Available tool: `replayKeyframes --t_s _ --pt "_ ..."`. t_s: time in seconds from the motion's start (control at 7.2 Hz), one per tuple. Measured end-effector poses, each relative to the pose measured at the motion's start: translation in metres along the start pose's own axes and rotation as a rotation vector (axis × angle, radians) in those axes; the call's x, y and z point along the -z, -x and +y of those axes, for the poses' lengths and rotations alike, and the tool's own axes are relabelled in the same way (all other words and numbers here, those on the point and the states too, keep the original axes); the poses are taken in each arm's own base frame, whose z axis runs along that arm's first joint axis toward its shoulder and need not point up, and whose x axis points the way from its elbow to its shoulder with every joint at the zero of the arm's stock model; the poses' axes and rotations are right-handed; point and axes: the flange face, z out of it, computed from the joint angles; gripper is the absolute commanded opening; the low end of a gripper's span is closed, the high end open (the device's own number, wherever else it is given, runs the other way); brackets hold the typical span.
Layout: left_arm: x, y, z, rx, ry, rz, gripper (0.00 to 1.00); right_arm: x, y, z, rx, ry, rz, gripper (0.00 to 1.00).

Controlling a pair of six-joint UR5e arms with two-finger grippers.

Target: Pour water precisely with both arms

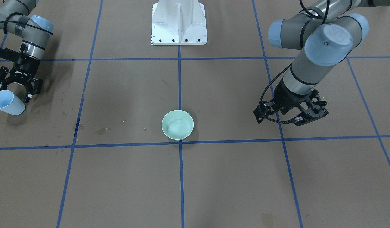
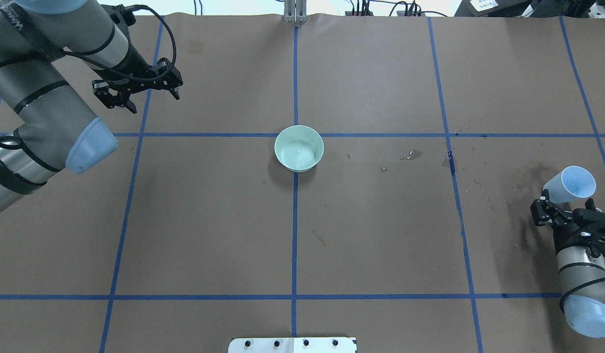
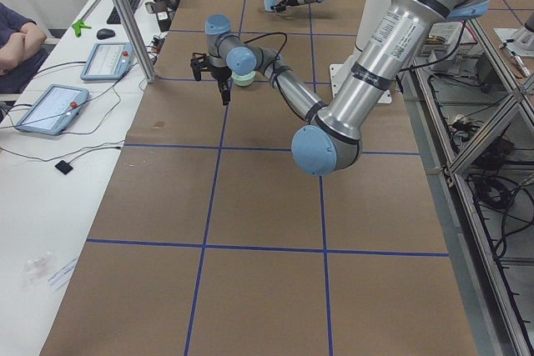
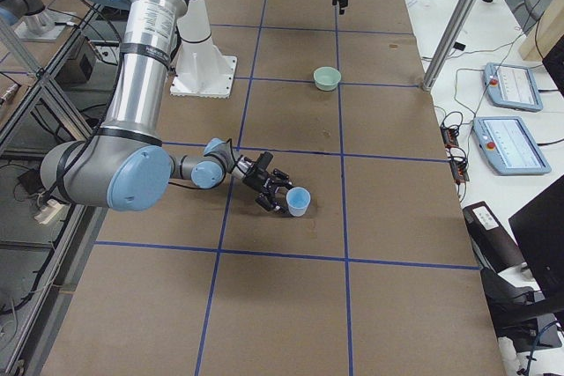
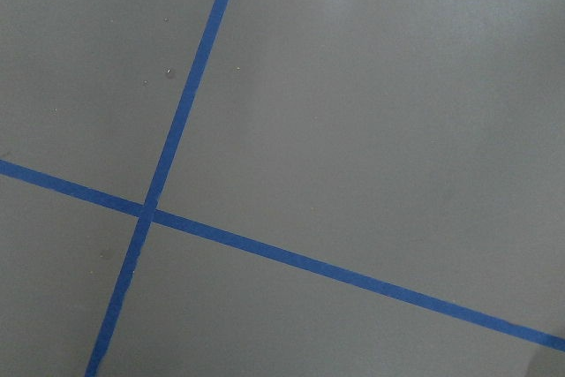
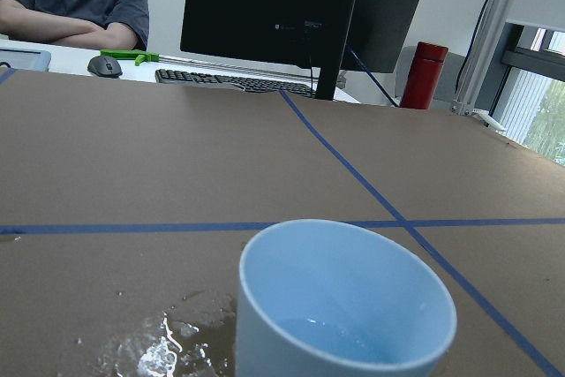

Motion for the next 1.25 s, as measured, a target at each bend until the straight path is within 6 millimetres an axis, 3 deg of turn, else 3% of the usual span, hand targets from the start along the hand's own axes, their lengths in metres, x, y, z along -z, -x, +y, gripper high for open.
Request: replayKeyframes --t_s 1.25 --pt "0.001 -0.003 0.001 0.0 0.001 0.0 1.0 -0.015 -0.012 -0.003 0.017 -0.011 0.039 0.99"
